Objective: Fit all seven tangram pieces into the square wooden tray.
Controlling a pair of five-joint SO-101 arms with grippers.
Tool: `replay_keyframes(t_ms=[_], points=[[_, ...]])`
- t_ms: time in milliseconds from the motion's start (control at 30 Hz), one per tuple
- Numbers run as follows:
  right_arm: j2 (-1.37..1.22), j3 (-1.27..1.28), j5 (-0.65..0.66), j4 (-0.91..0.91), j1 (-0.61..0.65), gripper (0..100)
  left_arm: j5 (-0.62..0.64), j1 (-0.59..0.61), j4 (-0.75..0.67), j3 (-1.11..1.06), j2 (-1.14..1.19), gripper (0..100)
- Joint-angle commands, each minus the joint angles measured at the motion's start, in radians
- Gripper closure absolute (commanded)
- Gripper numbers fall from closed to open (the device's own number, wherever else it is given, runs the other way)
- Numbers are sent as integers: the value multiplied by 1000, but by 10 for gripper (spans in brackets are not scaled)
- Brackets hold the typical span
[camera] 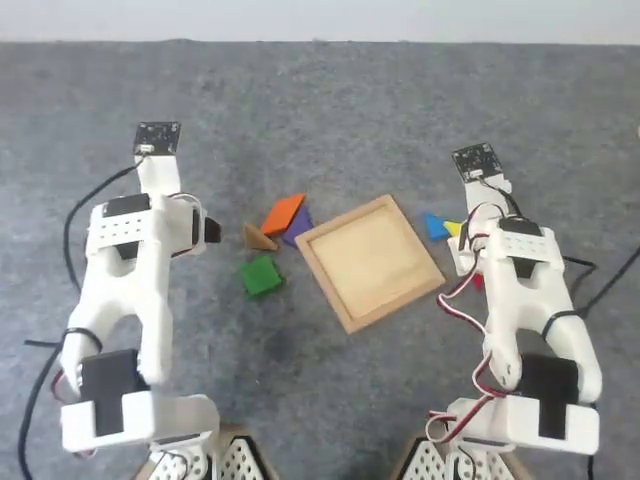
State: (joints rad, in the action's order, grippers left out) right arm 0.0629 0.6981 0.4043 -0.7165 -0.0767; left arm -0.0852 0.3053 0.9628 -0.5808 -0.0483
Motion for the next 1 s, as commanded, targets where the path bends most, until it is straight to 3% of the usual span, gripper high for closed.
replay_keyframes(t_ms=[0,167,367,633,967], points=[[82,-86,12,25,4,760,12,2,-31,7,-6,752],[50,-129,32,65,-4,760,12,2,-31,5,-6,752],[-35,-135,152,-5,2,760,12,5,-31,5,-6,753],[-42,-130,153,-64,30,636,12,5,-32,5,-6,753],[-166,-169,150,-113,47,669,12,6,-29,5,-6,753]])
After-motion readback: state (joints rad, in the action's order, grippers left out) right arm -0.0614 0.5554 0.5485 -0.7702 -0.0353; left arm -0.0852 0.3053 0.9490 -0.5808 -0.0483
